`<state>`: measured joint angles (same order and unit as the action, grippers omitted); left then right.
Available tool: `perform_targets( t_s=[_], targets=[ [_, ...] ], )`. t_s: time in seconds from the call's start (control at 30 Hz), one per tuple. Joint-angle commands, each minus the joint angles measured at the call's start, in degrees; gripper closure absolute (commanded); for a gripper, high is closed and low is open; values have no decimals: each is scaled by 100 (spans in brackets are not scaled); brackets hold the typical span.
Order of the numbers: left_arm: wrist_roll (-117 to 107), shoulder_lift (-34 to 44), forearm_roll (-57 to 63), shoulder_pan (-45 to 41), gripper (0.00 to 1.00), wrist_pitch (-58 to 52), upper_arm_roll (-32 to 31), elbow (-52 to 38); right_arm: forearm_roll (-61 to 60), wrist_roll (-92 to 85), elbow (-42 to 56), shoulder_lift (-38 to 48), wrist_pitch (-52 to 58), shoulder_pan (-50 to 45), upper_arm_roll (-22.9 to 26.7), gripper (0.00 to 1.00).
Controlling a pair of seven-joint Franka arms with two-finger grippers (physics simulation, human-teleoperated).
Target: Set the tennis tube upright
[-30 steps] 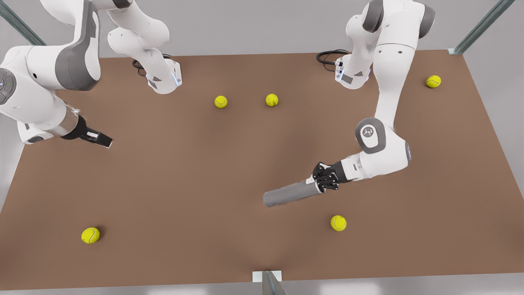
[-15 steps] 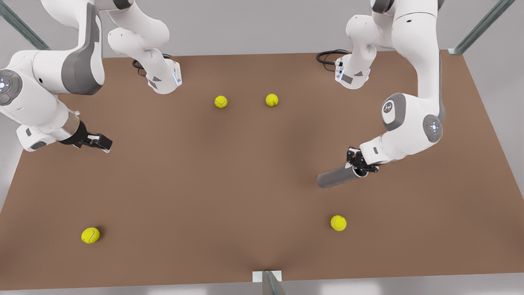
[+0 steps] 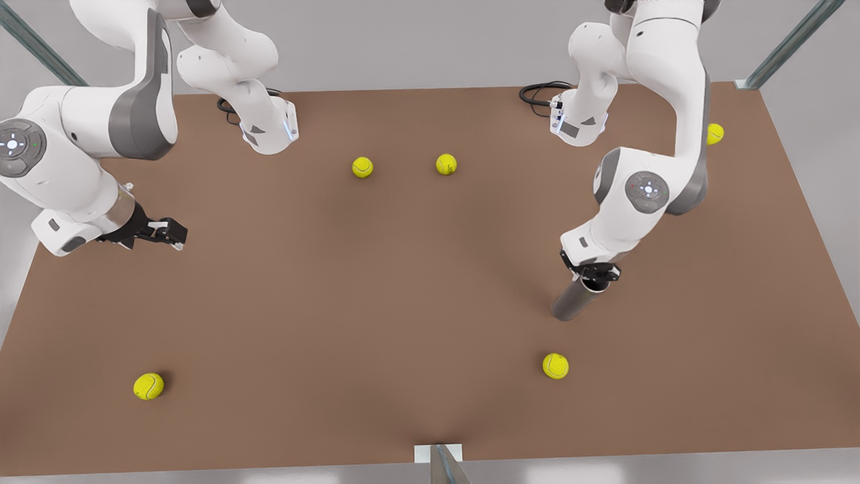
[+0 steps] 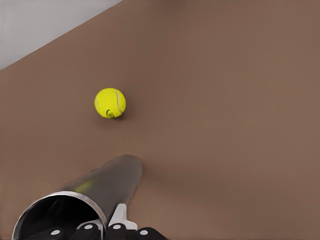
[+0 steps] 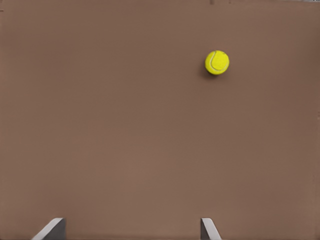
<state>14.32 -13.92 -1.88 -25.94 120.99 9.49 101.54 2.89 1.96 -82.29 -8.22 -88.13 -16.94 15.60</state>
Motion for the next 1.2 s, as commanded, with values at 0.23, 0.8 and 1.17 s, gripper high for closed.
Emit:
perform_targets(
  t_s=[0.23, 0.8, 1.17],
  targets=[
    [-1150, -278, 91, 2, 79, 224, -8, -3, 10, -618, 12, 4, -2, -29, 5, 0],
    [-1492, -146, 91, -16, 0, -1752, -52, -1267, 10, -644, 55, -5, -11, -29, 5, 0],
    [-1625, 953, 680, 1408, 0, -3380, -940, -1963, 10, -644, 56, 4, -11, -20, 13, 0]
  ],
)
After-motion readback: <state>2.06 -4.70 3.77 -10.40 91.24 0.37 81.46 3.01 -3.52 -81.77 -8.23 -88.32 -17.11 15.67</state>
